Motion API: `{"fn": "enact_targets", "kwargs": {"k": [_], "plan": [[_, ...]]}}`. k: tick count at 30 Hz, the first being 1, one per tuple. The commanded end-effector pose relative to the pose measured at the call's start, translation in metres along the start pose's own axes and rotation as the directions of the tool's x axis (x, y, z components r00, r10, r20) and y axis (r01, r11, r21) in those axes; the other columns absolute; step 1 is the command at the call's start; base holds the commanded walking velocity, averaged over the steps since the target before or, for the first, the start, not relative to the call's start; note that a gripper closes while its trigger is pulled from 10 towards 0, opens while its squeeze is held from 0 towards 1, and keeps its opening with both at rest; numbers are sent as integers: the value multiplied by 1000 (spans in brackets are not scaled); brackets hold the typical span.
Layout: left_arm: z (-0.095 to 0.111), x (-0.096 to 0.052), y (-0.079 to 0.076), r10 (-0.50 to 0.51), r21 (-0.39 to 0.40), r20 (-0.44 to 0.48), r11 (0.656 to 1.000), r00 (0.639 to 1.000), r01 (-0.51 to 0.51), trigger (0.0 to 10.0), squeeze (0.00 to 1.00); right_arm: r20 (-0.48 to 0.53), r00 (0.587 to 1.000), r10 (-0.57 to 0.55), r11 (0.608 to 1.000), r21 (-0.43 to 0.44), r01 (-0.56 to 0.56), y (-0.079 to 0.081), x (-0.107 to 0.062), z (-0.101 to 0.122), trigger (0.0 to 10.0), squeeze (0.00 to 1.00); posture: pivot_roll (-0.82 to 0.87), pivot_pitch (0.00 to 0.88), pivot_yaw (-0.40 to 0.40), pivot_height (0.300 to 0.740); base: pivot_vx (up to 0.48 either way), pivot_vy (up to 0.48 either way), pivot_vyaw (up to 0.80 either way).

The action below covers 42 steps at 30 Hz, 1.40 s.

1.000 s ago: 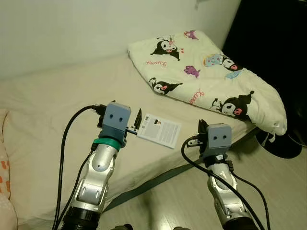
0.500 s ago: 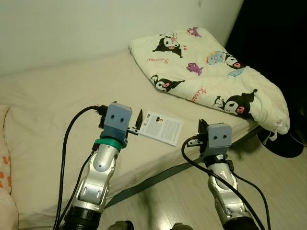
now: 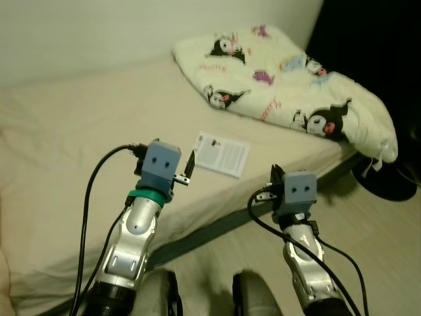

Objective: Clean up the room

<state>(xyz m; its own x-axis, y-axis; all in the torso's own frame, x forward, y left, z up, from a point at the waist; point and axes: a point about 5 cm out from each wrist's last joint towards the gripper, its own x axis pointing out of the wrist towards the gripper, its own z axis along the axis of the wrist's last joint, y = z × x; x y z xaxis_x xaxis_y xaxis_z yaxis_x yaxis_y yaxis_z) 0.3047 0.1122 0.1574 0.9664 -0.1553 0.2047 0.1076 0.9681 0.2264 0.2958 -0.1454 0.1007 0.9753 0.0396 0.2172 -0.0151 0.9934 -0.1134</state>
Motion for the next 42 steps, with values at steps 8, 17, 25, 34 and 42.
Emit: {"fn": "enact_targets", "kwargs": {"k": [8, 17, 25, 34, 42], "plan": [[-5, -1, -4, -17, 9, -20, 1000, 1000, 18, 10000, 0, -25, 1000, -8, 1000, 5, 8, 0, -5, -6, 10000, 0, -118, 67, 34, 569, 0, 0, 0], [-5, -1, -5, -23, 11, -21, 1000, 1000, 23, 10000, 0, -28, 1000, -9, 1000, 8, 10, 1, -7, -7, 10000, 0, -117, 75, 37, 539, 0, 0, 0], [-5, 0, -6, -22, 15, -20, 1000, 1000, 22, 10000, 0, -29, 1000, -8, 1000, 8, 8, 0, -8, -7, 10000, 0, -119, 80, 35, 509, 0, 0, 0], [-3, 4, -3, -12, 31, -13, 999, 1000, 12, 10000, 0, -27, 1000, -1, 1000, 9, 2, 2, -7, -6, 10000, 0, -116, 89, 36, 464, 0, 0, 0], [2, 14, 2, -10, 89, 10, 996, 1000, 9, 10000, 0, -22, 1000, 9, 1000, 18, -8, 7, -4, -4, 10000, 0, -96, 120, 58, 439, 0, 0, 0]]}}
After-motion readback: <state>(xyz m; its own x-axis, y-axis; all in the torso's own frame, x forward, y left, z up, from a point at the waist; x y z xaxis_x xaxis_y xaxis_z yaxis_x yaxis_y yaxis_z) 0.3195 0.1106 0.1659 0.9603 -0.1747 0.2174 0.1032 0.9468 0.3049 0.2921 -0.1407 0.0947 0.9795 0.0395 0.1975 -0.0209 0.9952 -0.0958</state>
